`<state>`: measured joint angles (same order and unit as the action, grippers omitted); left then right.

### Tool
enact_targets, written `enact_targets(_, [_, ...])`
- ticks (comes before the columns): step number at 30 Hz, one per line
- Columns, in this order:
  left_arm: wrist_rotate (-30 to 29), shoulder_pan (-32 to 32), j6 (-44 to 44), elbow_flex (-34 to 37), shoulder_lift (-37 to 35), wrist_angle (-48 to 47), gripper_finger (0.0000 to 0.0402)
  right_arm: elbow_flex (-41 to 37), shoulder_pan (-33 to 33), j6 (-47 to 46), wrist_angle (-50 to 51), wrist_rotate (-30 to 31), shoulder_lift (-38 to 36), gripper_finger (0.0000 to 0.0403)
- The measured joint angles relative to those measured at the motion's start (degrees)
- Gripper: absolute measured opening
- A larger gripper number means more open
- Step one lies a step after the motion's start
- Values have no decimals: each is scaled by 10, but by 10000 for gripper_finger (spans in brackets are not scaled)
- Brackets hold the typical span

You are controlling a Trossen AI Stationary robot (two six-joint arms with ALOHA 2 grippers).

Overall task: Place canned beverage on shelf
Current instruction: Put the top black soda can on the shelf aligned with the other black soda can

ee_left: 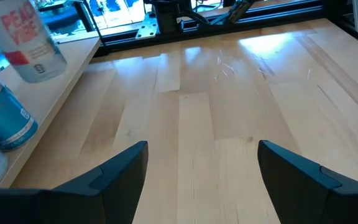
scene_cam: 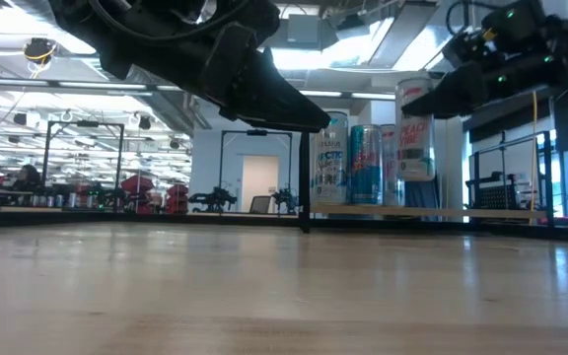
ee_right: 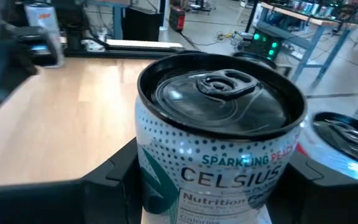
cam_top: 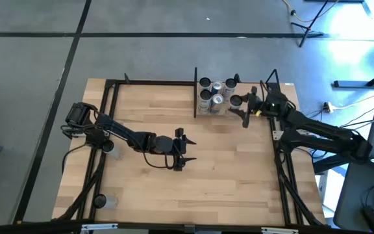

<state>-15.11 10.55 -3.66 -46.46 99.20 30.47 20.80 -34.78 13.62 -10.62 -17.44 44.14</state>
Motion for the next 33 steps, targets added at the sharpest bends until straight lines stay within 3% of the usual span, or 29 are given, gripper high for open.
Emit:
enact_targets(7, [0, 0, 0, 0, 0, 0, 283, 0, -55, 1, -59, -32, 89, 217])
enact_targets(15, [0, 0, 0, 0, 0, 0, 283, 0, -66, 2, -133, -42, 171, 217])
enact_targets(33, [15, 0, 0, 0, 0, 0, 283, 0, -65, 21, -156, -27, 195, 253])
